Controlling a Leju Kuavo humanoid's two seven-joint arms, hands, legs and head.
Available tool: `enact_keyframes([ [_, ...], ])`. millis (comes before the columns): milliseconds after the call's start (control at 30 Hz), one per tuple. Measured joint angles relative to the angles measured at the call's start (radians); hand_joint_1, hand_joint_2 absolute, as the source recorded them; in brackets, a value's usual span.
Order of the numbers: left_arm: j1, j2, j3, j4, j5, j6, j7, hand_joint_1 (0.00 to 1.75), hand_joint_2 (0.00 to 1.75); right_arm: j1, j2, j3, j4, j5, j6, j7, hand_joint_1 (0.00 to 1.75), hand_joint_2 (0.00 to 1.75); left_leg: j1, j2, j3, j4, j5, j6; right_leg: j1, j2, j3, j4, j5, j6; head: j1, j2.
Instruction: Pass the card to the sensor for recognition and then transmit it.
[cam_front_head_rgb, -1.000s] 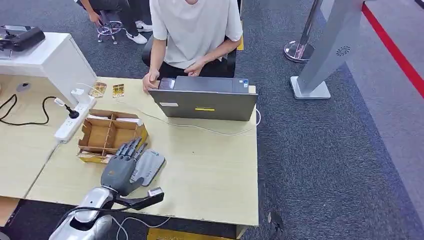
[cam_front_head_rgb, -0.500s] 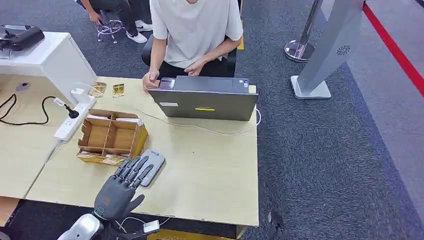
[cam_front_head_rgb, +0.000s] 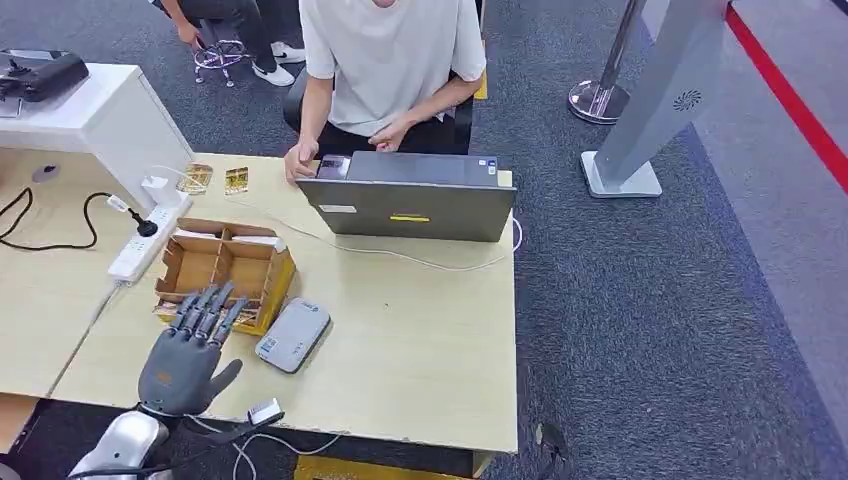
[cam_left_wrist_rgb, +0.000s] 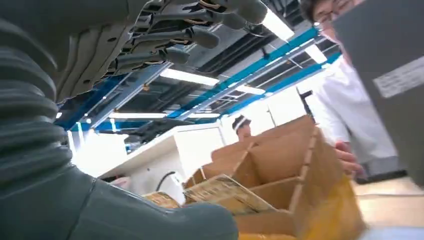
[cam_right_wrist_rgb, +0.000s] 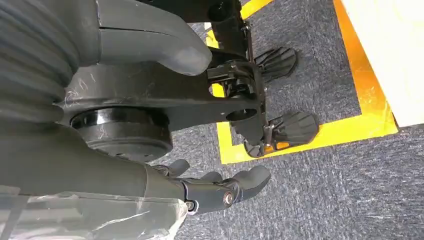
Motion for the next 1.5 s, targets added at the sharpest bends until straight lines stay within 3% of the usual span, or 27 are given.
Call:
enact_keyframes([
  [333, -0.036, -0.012, 0.059, 0.051, 0.018, 0.000, -0.029, 0.00, 1.75, -0.006, 0.000, 0.000, 0.000, 0.011, 0.001, 0.013, 0.00, 1.75, 0.000, 0.000, 0.000, 0.000, 0.000, 0.000, 0.000, 0.000, 0.000, 0.000, 0.000, 0.000, 0.000, 0.000],
  [967, -0.145, -0.056, 0.056, 0.230, 0.004, -0.002, -0.039, 0.00, 1.75, -0.018, 0.007, 0.000, 0.000, 0.027, 0.010, 0.031, 0.00, 1.75, 0.000, 0.000, 0.000, 0.000, 0.000, 0.000, 0.000, 0.000, 0.000, 0.000, 0.000, 0.000, 0.000, 0.000],
  [1500, -0.168, -0.068, 0.056, 0.257, 0.026, -0.005, -0.019, 0.00, 1.75, -0.018, 0.018, 0.000, 0.000, 0.028, 0.013, 0.033, 0.00, 1.75, 0.000, 0.000, 0.000, 0.000, 0.000, 0.000, 0.000, 0.000, 0.000, 0.000, 0.000, 0.000, 0.000, 0.000],
])
